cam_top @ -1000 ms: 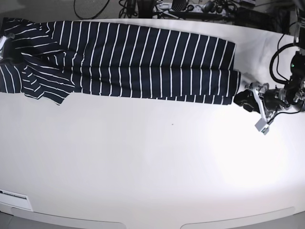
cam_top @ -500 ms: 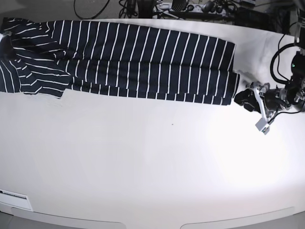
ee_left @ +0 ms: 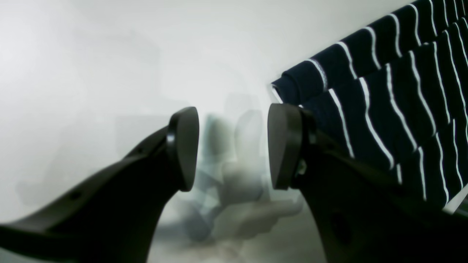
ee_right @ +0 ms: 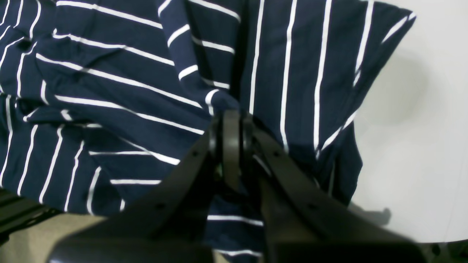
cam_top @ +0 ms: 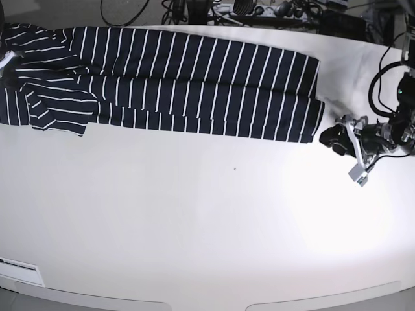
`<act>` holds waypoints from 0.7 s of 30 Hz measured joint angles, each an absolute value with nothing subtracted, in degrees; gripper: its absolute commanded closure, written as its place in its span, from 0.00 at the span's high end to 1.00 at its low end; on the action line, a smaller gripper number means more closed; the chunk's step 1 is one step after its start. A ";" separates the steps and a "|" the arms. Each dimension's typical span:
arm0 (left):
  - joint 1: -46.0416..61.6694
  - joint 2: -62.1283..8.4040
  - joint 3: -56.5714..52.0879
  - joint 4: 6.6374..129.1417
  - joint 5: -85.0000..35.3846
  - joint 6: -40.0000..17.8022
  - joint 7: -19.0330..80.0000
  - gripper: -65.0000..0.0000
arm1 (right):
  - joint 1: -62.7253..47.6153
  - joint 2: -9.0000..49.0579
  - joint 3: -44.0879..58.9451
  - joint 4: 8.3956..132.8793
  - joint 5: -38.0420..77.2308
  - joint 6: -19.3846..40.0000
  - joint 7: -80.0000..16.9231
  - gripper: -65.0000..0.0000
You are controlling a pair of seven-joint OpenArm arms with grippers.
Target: Fold the T-shirt properly
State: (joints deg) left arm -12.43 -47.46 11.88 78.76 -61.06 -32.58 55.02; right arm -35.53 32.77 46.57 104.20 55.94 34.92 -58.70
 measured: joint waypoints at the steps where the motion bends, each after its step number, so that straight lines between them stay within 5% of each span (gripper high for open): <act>1: -12.43 -47.44 11.88 78.76 -61.06 -32.58 55.02 0.49 | -35.51 32.82 46.57 104.20 55.96 34.94 -58.59 0.13; 4: -12.40 -47.44 11.88 78.76 -61.08 -32.58 55.02 0.49 | -35.53 32.82 46.57 104.20 55.86 34.98 -58.48 0.53; 12: -12.40 -47.44 11.88 78.76 -61.06 -32.58 55.02 0.49 | -35.38 32.82 47.62 106.96 54.61 30.33 -54.68 0.56; 14: -12.40 -47.44 11.88 78.76 -61.06 -32.58 55.02 0.49 | -35.20 32.84 48.71 109.45 54.76 28.75 -53.25 0.46; 17: -12.40 -47.44 11.88 78.76 -61.12 -32.58 54.85 0.49 | -34.41 32.82 49.28 113.03 56.45 29.82 -52.69 0.00; 21: -12.43 -47.42 11.88 78.76 -61.76 -32.60 53.47 0.49 | -34.13 31.77 49.23 113.58 64.25 36.18 -52.49 0.00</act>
State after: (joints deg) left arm -12.43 -47.42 11.88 78.76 -61.76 -32.60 53.47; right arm -34.13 31.77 49.23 113.58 64.25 36.18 -52.49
